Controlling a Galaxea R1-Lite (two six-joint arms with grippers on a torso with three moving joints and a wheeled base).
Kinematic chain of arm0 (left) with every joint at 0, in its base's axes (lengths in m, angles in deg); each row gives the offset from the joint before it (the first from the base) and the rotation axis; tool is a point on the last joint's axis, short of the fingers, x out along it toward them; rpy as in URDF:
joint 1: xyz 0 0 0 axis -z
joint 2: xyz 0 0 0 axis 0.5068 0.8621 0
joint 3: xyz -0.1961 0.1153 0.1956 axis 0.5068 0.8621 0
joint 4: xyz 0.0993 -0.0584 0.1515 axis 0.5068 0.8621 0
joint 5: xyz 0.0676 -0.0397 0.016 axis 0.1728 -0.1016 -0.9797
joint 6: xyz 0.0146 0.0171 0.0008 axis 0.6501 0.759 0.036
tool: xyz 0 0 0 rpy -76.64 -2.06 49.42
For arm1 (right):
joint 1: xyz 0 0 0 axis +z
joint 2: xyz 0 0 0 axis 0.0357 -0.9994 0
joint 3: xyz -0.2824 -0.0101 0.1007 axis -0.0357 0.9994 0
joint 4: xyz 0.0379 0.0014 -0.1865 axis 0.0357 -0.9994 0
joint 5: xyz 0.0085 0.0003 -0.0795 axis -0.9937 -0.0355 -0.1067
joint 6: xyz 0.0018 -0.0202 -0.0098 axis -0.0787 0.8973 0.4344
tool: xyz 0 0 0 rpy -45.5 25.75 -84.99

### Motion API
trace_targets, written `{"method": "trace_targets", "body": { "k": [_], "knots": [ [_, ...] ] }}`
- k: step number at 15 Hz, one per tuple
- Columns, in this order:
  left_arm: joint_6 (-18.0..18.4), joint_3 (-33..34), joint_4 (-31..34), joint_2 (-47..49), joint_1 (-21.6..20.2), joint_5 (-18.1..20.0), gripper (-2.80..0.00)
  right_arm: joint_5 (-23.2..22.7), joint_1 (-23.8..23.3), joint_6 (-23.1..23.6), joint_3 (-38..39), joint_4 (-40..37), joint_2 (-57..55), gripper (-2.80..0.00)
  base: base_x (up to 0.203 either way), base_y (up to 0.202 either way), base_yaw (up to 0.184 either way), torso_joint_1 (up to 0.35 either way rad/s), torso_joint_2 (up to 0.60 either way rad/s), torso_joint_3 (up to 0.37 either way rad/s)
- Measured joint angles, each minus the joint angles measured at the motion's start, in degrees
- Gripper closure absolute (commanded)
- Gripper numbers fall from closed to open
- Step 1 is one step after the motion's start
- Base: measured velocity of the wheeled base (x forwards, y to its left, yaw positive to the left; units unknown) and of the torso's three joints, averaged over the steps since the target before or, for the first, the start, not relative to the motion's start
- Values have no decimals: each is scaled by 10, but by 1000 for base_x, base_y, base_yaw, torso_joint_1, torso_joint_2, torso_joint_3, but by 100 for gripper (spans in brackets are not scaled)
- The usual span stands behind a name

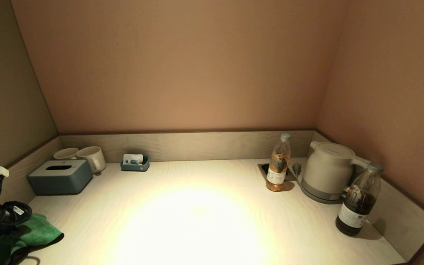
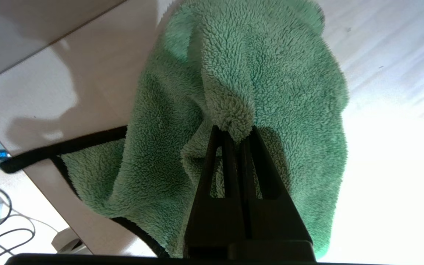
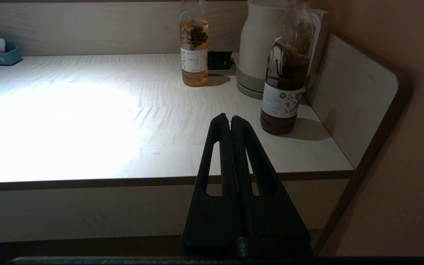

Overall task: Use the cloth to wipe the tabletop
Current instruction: Pick up the tablecloth, then sweep the stains on the table

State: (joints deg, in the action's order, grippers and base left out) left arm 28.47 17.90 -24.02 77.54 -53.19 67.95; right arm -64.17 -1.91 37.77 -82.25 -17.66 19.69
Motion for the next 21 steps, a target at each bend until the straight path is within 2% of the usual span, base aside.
{"method": "trace_targets", "body": {
  "k": [4, 8, 11, 15, 16, 19, 21],
  "knots": [
    [1, 3, 8, -20, 2, 0, 0, 0, 0, 0, 0, 0, 0, 0, 0, 0, 0, 0, 0, 0],
    [3, 3, 36, -96, 27, 7, 0, 0, 0, 0, 0, 0, 0, 0, 0, 0, 0, 0, 0, 0],
    [4, 9, 52, -179, 67, 57, 0, 0, 0, 0, 0, 0, 0, 0, 0, 0, 0, 0, 0, 0],
    [18, 15, 63, -285, 155, 165, 0, 0, 0, 0, 0, 0, 0, 0, 0, 0, 0, 0, 0, 0],
    [27, 15, 61, -301, 173, 179, 0, 0, 0, 0, 0, 0, 0, 0, 0, 0, 0, 0, 0, 0],
    [47, 18, 53, -331, 216, 189, 0, 0, 0, 0, 0, 0, 0, 0, 0, 0, 0, 0, 0, 0],
    [51, 29, 18, -341, 246, 216, 0, 0, 0, 0, 0, 0, 0, 0, 0, 0, 0, 0, 0, 0]
  ]
}}
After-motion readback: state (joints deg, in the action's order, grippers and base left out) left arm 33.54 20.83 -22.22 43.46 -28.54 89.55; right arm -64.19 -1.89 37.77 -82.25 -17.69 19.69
